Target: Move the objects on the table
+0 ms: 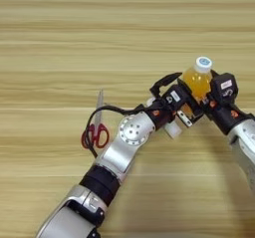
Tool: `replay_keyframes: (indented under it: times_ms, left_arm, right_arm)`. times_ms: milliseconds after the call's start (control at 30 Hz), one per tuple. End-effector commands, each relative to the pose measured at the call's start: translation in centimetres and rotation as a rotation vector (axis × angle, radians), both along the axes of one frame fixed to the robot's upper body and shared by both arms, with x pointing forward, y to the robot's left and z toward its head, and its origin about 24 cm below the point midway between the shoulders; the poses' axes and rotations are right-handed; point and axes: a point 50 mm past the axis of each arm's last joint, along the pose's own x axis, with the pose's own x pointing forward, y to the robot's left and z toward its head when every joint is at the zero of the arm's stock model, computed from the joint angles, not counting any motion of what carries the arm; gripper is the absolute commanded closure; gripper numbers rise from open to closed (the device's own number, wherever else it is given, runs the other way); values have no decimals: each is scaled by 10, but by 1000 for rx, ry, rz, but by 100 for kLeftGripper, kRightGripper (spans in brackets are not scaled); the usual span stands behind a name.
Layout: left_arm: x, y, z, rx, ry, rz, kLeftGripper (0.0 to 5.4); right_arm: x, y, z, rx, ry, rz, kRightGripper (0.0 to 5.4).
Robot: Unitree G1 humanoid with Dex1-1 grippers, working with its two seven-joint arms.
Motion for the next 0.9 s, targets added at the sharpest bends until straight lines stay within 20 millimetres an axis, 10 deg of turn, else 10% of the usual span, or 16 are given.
replay_keyframes:
  times_ms: [33,900]
  left_arm:
    - [4,-2,0,-42,45,17,0]
    - [-10,-10,2,-76,14,-99,18]
  right_arm:
    - [-3,6,11,23,-41,34,182]
    - [-3,10,14,43,-39,35,182]
